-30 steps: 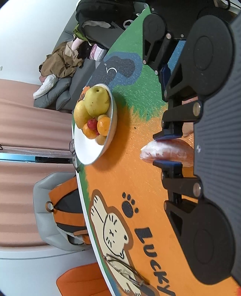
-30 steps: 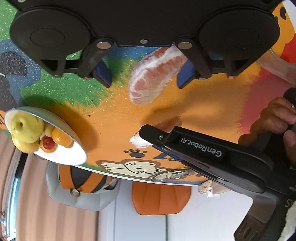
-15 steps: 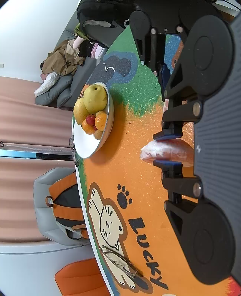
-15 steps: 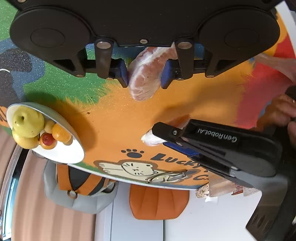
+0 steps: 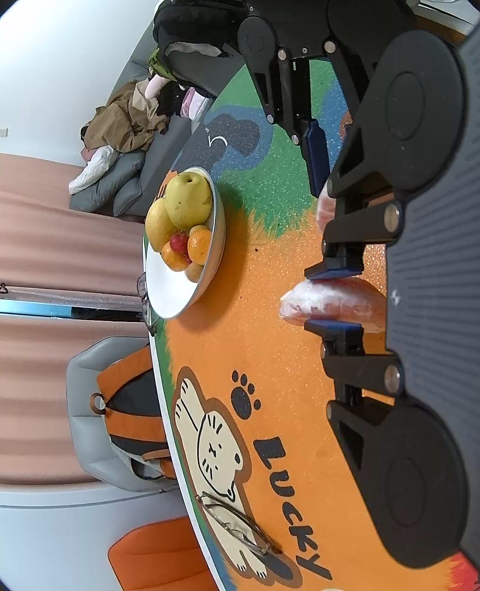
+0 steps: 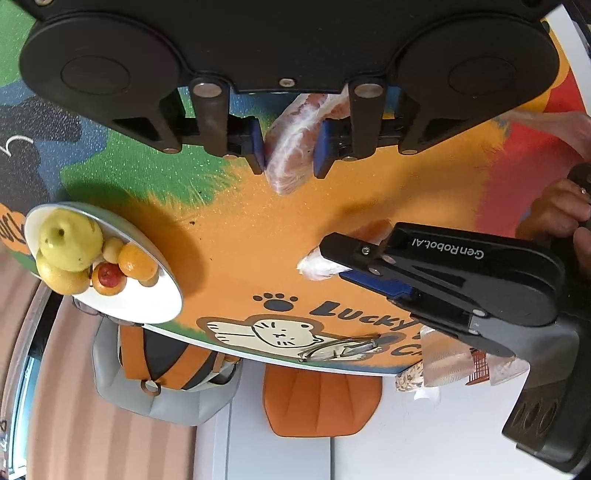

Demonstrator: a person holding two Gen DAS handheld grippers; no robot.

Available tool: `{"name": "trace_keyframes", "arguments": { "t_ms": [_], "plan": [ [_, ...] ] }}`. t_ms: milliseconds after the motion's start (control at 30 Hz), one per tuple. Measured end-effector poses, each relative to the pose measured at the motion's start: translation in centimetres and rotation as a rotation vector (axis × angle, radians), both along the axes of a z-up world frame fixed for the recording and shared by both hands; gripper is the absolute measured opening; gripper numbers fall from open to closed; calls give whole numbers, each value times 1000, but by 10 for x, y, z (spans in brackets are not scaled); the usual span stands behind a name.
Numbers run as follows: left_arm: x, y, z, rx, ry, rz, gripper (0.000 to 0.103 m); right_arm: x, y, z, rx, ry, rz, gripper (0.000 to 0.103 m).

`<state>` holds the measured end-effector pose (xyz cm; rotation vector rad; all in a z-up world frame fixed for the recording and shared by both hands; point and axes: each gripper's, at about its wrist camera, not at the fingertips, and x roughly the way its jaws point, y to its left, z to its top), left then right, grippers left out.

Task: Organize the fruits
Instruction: 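Carry both pomelo segments over the white bowl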

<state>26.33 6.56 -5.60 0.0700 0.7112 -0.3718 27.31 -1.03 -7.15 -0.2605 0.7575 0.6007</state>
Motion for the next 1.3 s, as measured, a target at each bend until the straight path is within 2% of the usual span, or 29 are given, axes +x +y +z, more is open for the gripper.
{"name": "trace_keyframes", "arguments": {
  "t_ms": [167,233,267,333,400,500,733,833,900,1167,1300],
  "plan": [
    [0,0,-1,0,3,-1,21,0,-8,-5,35,31,-44,33],
    [0,0,-1,0,2,-2,21,-2,-9,-8,48,57,-41,43],
    [0,0,-1,1,3,-4,21,-3,-9,-11,52,73,-40,52],
    [-1,0,-2,1,3,-4,21,-11,-5,-15,34,48,-28,57],
    [-1,0,-2,0,2,-4,21,-21,3,-18,-13,-13,-26,49],
    [-1,0,-3,3,4,-1,21,-23,8,-16,-25,-19,-6,43],
    [-2,0,-1,5,4,-6,21,-34,22,-12,-144,-92,61,40],
    [-2,-1,0,4,6,-11,21,-28,15,-8,-111,-63,47,36],
    [-2,-2,0,5,7,-13,21,-23,8,-2,-76,-45,37,30],
    [1,-5,-2,4,11,-18,21,-16,-4,3,-14,24,27,27],
    [1,-5,-2,3,15,-22,21,-22,-4,5,-17,3,42,25]
  ]
}}
